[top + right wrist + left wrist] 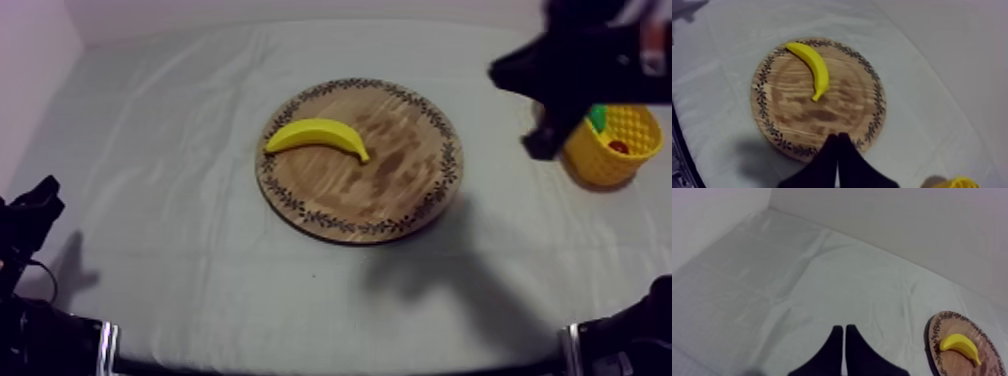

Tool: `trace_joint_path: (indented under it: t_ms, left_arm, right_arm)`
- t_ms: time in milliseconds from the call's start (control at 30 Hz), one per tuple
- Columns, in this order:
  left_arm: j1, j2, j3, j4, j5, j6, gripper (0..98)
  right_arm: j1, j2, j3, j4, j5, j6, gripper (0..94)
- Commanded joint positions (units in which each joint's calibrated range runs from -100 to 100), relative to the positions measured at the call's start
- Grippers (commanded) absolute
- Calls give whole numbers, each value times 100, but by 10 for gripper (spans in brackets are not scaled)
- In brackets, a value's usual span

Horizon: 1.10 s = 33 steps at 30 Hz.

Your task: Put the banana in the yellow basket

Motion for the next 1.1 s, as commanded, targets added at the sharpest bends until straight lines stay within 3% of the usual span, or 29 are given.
trace_joint_path:
  t_ms: [0,233,667,900,1067]
  left_arm:
    - [-2,3,4,2,2,0,1]
    - [-2,3,4,2,2,0,1]
    - [-2,3,4,2,2,0,1]
    - [-2,3,4,2,2,0,1]
    - [-2,3,4,2,2,0,1]
  right_arm:
    - [-235,1517,-950,163,36,-36,21]
    - [-509,3221,-2302,371,321,21,33]
    - [-191,5754,-4723,-43,980,660,87]
    - [-31,6247,-4884,-237,1077,1041,122]
    - [-27,6294,-4388,-168,784,1166,145]
